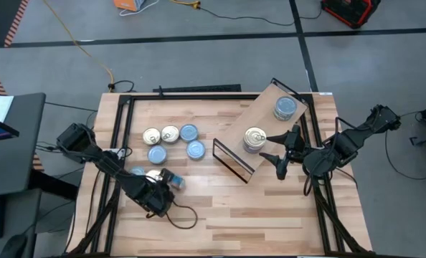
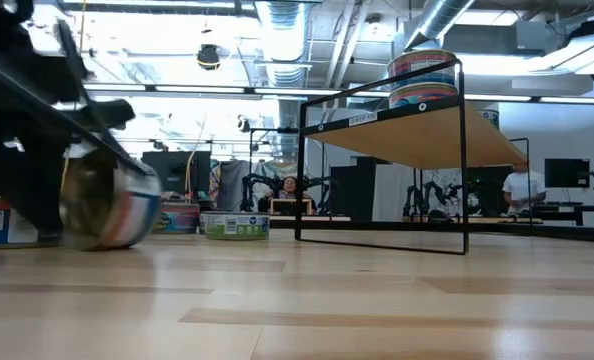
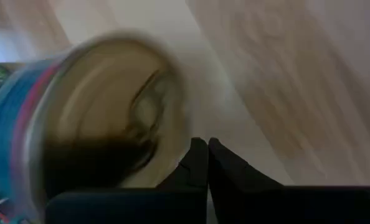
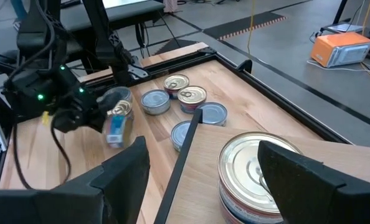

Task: Stack canned seafood by type on shelf
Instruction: Stack the blue and pink tuna can on the shelf

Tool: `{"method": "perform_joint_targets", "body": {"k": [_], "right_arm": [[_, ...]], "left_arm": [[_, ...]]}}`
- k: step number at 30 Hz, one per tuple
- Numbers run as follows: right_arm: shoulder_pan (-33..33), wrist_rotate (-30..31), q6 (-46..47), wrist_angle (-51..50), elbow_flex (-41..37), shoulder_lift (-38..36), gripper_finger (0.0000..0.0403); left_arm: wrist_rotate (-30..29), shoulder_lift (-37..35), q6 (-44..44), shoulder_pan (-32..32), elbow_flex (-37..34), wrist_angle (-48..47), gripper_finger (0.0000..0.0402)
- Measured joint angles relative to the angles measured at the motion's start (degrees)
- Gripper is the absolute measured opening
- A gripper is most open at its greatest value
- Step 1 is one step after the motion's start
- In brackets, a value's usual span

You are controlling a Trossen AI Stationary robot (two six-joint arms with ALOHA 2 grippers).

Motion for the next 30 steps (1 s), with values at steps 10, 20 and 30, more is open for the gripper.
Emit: {"method": "perform_joint_targets", "body": {"k": [10, 20, 30], "right_arm": [[0.01, -0.02, 0.03, 0.00, 0.00, 0.01, 0.0324], [0.00, -0.02, 0.66, 0.01, 0.00, 0.01, 0.0324], [-0.01, 0.05, 0.13, -0.75, 0.00, 0.01, 0.0324]], "left_arm": [[3.59, -0.08, -0.83, 1.55, 4.48, -1.69, 0.0001], [1.24, -0.19, -22.62, 5.07, 17.54, -10.74, 0.0014], [-3.02, -0.21, -38.10, 6.78, 19.30, -10.03, 0.0192]]}}
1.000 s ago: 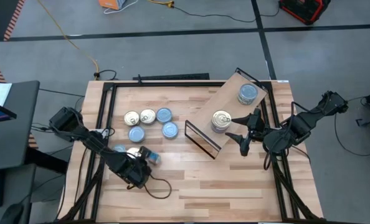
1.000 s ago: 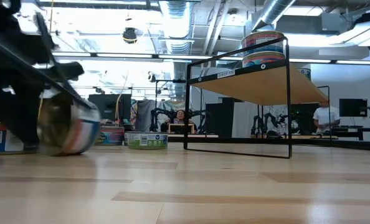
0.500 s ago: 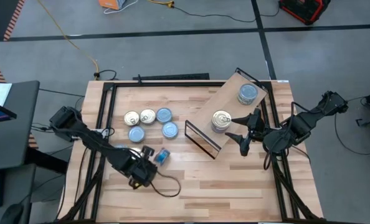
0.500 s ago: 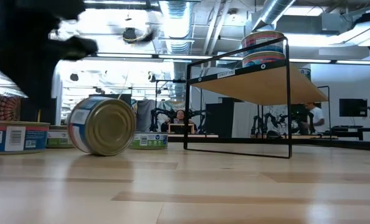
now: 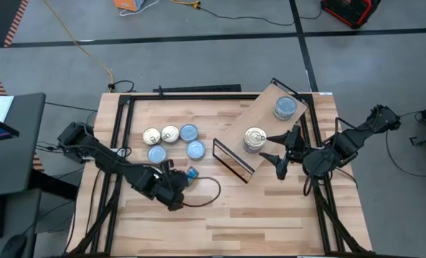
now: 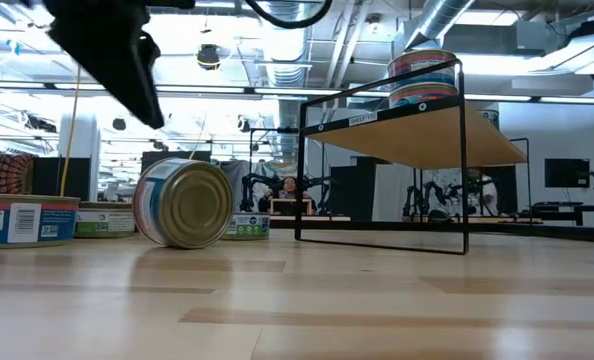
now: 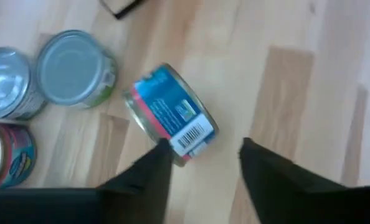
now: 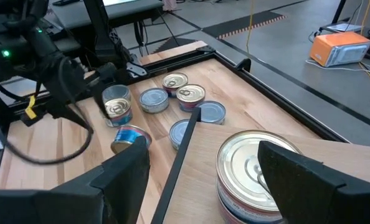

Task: Stack canned seafood by type on shelf
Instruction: Stack the blue and pink tuna can on the shelf

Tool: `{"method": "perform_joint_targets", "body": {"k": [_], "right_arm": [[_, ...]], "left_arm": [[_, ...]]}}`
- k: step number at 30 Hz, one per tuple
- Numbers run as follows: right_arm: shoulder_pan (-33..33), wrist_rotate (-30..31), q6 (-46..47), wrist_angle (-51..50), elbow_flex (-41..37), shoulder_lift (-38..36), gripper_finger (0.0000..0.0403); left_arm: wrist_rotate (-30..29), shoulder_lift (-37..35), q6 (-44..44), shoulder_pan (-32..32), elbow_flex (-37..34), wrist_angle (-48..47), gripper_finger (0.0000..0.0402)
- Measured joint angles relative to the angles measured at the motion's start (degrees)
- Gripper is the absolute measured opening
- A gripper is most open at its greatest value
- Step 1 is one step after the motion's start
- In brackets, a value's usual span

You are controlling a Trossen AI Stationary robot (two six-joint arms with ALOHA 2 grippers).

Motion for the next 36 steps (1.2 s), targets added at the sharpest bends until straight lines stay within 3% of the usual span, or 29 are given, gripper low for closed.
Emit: {"method": "perform_joint_targets", "body": {"k": [6, 11, 24, 29, 33, 36], "right_arm": [[0.00, 0.30, -0.65, -0.04, 0.00, 0.00, 0.0324], [0.00, 0.35, -1.13, -0.06, 0.00, 0.00, 0.0324], [0.00, 0.39, -1.83, -0.06, 0.00, 0.00, 0.0324], [0.00, 0.39, -1.78, -0.06, 0.00, 0.00, 0.0324], [0.00, 0.39, -1.70, -0.04, 0.00, 0.00, 0.0324], [0.00, 0.39, -1.68, -0.04, 0.00, 0.00, 0.0324]], "left_arm": [[-0.69, 0.00, -2.51, 3.14, 0.00, 5.23, 0.0292], [-0.32, 0.00, -2.91, 6.88, -0.21, 7.37, 0.0330], [6.39, 0.00, -5.94, 10.20, -8.06, 16.12, 0.0334], [6.34, 0.02, -6.05, 10.21, -10.19, 16.32, 0.0334], [8.03, 0.02, -1.03, 10.16, -11.06, 15.78, 0.0328], [7.88, 0.02, 4.10, 10.14, -11.08, 14.53, 0.0301]]}}
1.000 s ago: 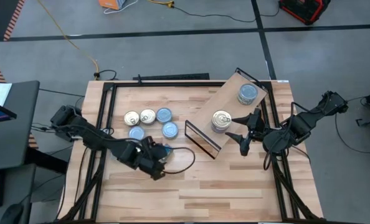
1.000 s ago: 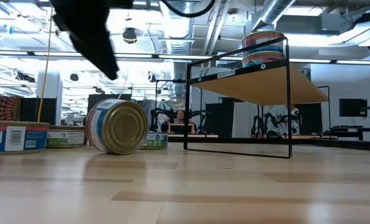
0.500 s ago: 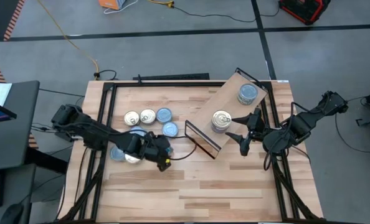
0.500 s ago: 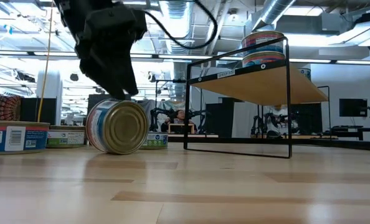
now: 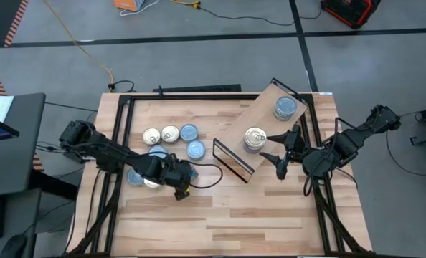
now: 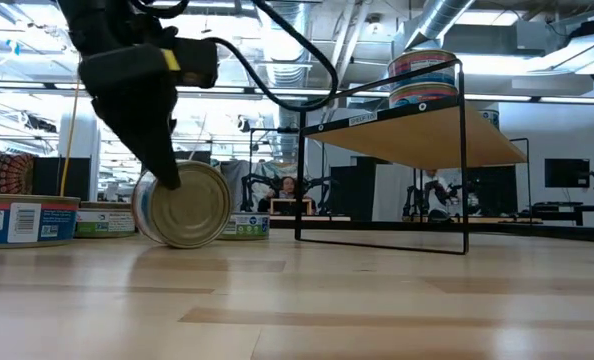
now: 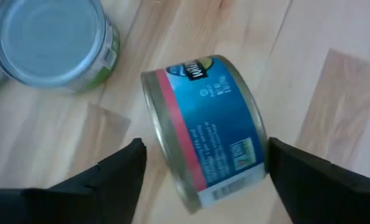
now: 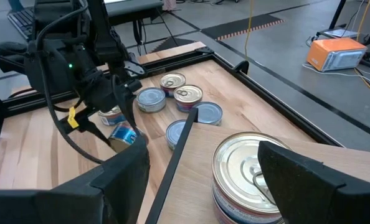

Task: Stack canned seafood by type on shelf
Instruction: Stack the blue and pink tuna can on the shelf

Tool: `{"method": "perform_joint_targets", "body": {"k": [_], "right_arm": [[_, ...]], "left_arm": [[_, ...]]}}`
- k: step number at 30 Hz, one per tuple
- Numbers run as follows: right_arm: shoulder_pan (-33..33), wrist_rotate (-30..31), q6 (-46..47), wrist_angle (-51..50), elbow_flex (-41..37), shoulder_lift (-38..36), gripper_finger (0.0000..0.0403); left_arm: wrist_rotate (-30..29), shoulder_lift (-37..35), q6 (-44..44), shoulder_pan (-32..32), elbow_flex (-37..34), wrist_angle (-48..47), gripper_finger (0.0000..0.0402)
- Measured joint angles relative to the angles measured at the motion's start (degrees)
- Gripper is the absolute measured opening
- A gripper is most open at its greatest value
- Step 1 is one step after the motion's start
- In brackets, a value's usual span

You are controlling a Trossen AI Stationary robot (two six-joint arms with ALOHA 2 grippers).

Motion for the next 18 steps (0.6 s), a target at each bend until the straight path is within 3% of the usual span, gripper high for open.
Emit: {"method": "perform_joint_targets", "body": {"k": [8, 18], "right_arm": [[0.00, 0.00, 0.69, 0.00, 0.00, 0.00, 0.0324], [1.79, -0.07, 1.07, -0.20, 0.00, -1.05, 0.0324]], "left_arm": [[-0.05, 0.00, 13.57, -0.82, 0.00, 0.42, 0.0186], [-3.31, -3.43, 27.35, -1.10, 4.81, 1.04, 0.0182]]}}
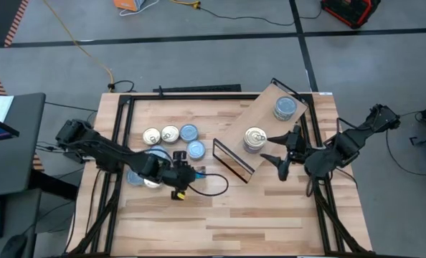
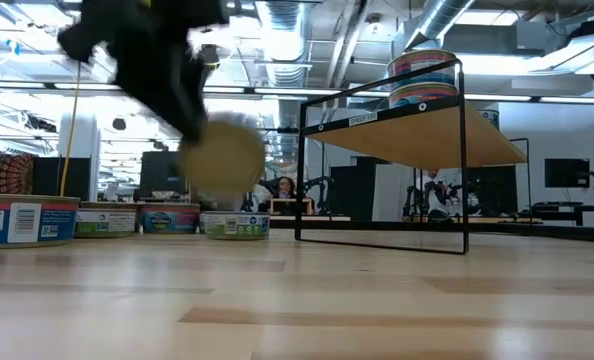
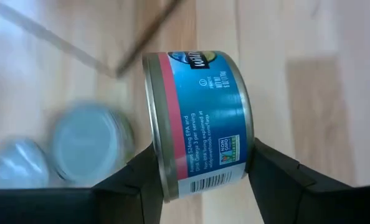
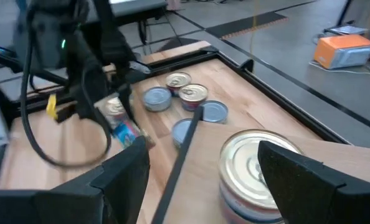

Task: Stack canned seafood by type on shelf
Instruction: Stack the blue and pink tuna can on the shelf

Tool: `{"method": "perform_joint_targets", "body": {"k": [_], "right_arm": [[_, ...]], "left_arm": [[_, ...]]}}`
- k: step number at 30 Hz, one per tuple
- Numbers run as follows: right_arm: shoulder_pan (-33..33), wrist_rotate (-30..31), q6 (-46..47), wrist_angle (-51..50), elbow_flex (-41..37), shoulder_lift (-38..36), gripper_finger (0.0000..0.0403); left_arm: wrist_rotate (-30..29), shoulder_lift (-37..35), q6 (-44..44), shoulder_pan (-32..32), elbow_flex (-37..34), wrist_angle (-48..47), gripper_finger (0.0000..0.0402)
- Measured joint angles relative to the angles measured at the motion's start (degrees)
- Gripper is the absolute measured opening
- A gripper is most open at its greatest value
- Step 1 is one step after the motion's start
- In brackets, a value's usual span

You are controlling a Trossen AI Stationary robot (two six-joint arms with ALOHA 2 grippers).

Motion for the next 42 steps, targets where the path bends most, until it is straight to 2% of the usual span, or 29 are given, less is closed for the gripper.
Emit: {"method": "perform_joint_targets", "body": {"k": [4, 6, 10, 18, 23, 29, 35, 38, 42], "right_arm": [[1.31, 0.32, 0.02, 0.14, 0.02, -1.35, 0.0324], [1.39, 0.35, 0.02, 0.08, 0.02, -1.50, 0.0324], [1.29, 0.51, 0.00, -0.11, 0.02, -1.49, 0.0324], [1.44, 1.86, -0.20, -0.61, 0.02, -0.61, 0.0324], [3.16, 2.21, 0.14, -0.61, 0.02, -0.59, 0.0324], [5.25, 7.76, 1.28, -0.26, 0.02, -1.31, 0.0324], [7.15, 10.49, -3.54, -0.19, 0.02, -3.49, 0.0324], [7.24, 10.70, -6.83, 0.83, 0.02, -4.10, 0.0324], [7.24, 10.73, -11.05, 3.37, 0.02, -4.43, 0.0324]], "left_arm": [[8.04, -3.77, 10.72, -0.23, 3.82, 2.08, 0.0182], [9.24, -5.43, 14.07, -0.35, 4.99, 4.85, 0.0182], [8.47, -7.48, 22.34, 1.46, 5.60, 14.25, 0.0182], [5.57, -5.83, 38.24, 4.85, 5.60, 29.30, 0.0182], [6.00, -5.83, 42.37, 6.81, 5.58, 33.21, 0.0182], [7.55, -5.82, 45.78, 10.67, 5.58, 34.28, 0.0182], [12.00, -4.83, 49.36, 15.55, 5.51, 36.37, 0.0182], [16.10, -4.96, 51.34, 18.05, 5.53, 39.82, 0.0182], [18.36, -4.99, 52.35, 19.93, 5.53, 42.03, 0.0182]]}}
